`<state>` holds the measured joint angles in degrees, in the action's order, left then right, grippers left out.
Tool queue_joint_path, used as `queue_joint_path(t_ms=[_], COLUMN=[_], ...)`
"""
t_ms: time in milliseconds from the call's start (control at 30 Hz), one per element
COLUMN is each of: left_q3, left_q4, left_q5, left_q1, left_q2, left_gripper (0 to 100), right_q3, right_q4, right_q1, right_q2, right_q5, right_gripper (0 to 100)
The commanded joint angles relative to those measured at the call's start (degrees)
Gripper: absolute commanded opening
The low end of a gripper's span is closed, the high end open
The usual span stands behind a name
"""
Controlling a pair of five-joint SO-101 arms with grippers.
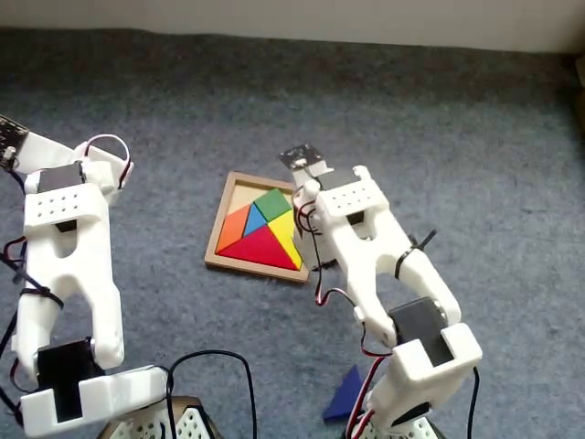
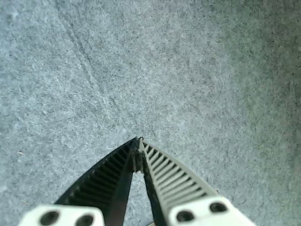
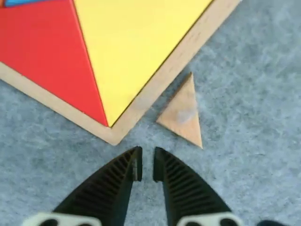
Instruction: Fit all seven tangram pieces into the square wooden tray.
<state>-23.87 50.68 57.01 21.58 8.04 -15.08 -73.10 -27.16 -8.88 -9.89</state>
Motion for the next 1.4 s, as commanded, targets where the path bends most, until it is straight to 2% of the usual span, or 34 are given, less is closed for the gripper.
queue_joint_path(t_ms=[0, 267, 367, 600, 867, 1100, 1367], left_q3=[1.63, 1.63, 1.63, 1.63, 1.63, 1.63, 1.63], left_q4=[-0.88, -0.88, -0.88, -0.88, -0.88, -0.88, -0.88], left_q5=[-0.7, -0.7, -0.7, -0.7, -0.7, -0.7, -0.7], left_q1=[-0.48, -0.48, -0.48, -0.48, -0.48, -0.48, -0.48], left_q2=[2.24, 2.24, 2.24, 2.24, 2.24, 2.24, 2.24], left_gripper=[1, 1, 1, 1, 1, 1, 1], right_q3=[0.13, -0.22, -0.22, -0.31, 1.71, 2.86, 2.86], right_q4=[1.71, 5.49, 5.49, 5.58, 5.41, 5.58, 7.96], right_q1=[0.92, 0.31, 0.31, 0.31, 0.57, 0.75, 2.42], right_q2=[3.56, 3.56, 3.56, 3.12, -6.2, -6.81, -6.81], right_q5=[0.53, -0.53, -3.43, -5.54, -9.67, -9.85, -9.49], right_gripper=[15.6, 16.0, 16.2, 23.9, 23.8, 17.8, 17.1])
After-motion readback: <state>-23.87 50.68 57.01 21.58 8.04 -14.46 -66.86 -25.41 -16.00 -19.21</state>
